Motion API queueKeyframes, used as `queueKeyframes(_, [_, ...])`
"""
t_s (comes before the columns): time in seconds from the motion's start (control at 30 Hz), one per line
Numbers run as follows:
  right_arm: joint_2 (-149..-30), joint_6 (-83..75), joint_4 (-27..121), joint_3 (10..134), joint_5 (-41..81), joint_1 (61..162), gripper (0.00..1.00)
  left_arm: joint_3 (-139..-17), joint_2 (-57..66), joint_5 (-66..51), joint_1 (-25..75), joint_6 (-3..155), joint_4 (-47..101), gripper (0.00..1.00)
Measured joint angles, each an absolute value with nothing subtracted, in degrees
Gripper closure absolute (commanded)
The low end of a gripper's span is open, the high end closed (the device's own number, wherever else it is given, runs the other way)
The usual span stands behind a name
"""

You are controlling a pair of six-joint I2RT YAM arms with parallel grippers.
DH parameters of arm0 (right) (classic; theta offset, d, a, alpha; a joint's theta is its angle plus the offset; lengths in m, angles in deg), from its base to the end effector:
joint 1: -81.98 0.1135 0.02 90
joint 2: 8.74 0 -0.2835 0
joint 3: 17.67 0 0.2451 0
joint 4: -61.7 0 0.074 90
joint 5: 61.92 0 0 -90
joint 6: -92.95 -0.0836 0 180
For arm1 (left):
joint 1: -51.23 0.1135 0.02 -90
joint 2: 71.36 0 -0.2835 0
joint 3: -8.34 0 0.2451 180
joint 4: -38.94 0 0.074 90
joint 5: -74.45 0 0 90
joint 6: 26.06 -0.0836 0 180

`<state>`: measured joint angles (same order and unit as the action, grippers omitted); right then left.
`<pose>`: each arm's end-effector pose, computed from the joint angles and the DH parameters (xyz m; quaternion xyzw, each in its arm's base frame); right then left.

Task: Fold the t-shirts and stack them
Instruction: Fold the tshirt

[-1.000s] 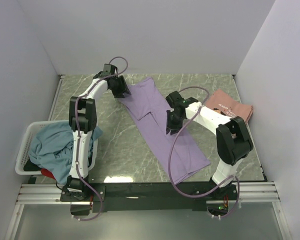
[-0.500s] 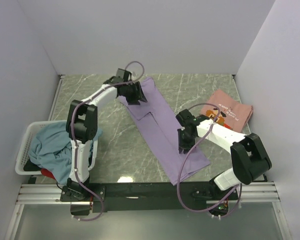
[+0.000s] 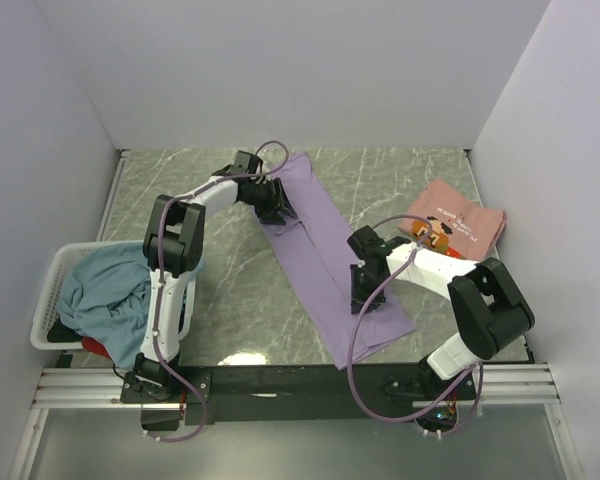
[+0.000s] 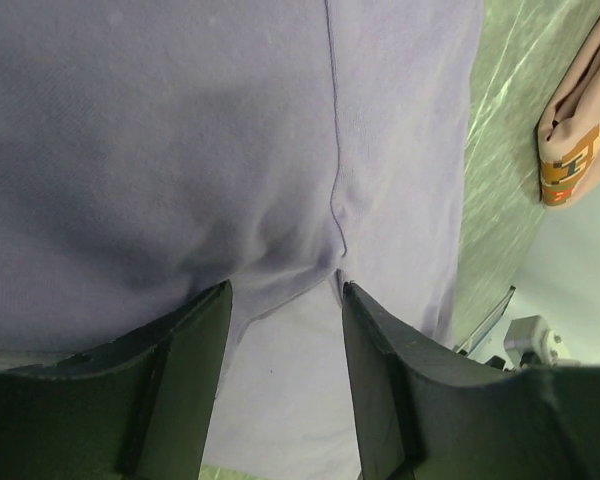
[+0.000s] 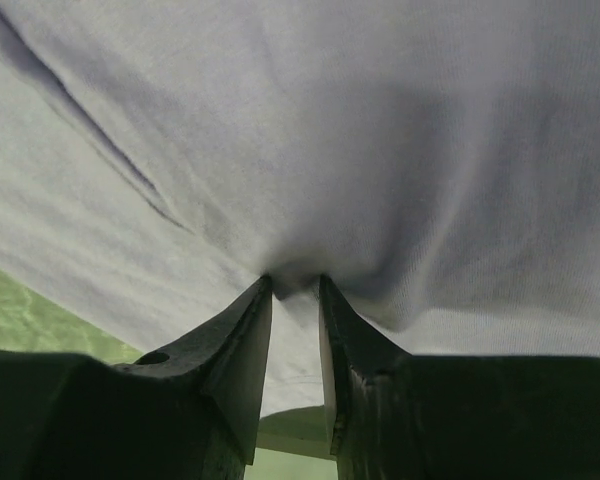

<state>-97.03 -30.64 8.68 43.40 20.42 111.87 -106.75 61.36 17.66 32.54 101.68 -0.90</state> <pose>0.2165 0.1373 0.1302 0.0264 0.9938 0.1013 0.0372 0.4811 -0.2111 0.1262 -0.0733 0.9205 -0.3686 0.1068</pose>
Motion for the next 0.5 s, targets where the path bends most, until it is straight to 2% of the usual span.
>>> queueKeyframes(0.5, [-103.06,-43.36,13.31,48.58,16.44,126.86,0.67,-116.48,66.3,17.09,33.45,94.71,-5.99,0.44])
